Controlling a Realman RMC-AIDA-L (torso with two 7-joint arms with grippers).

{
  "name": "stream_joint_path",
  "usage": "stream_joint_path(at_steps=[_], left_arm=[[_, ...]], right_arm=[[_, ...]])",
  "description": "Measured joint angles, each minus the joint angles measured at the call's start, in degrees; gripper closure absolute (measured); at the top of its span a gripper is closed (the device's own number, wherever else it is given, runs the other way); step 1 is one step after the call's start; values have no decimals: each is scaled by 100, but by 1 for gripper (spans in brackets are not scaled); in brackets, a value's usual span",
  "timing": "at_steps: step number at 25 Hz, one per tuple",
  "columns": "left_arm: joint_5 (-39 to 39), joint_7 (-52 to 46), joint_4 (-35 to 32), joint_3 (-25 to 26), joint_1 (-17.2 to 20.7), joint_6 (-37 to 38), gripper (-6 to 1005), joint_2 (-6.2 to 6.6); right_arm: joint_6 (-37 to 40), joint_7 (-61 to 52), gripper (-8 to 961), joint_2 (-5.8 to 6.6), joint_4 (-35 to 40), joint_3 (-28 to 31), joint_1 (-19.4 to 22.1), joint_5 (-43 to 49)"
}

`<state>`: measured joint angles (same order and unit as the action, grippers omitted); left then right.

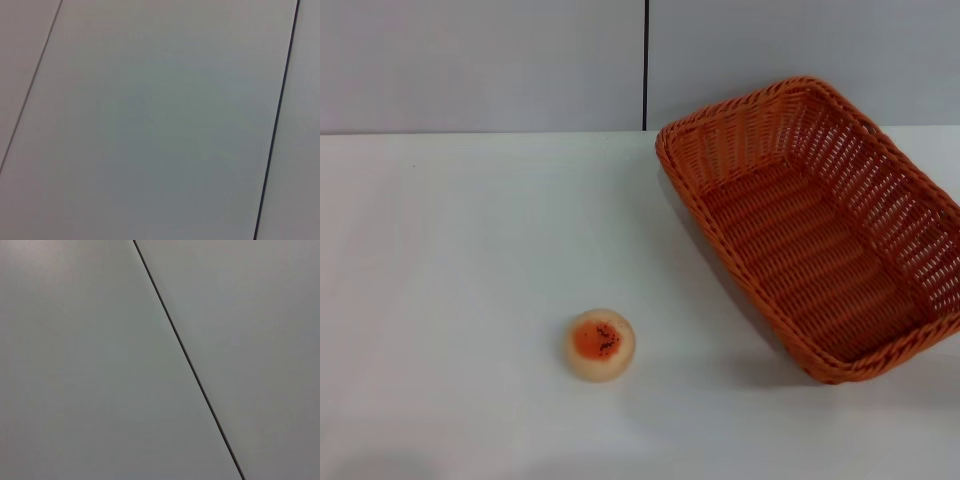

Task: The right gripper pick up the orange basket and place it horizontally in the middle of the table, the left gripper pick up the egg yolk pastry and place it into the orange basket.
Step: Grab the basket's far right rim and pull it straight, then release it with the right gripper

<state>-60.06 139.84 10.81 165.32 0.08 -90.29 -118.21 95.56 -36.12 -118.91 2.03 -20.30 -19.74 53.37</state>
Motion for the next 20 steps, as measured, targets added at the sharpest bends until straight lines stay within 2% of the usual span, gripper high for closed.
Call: stream_joint_path(at_steps=[20], left_arm=[[11,0,5,-8,-6,-35,154,0]], right_arm=[[-43,0,157,0,-11,-11,21,16]])
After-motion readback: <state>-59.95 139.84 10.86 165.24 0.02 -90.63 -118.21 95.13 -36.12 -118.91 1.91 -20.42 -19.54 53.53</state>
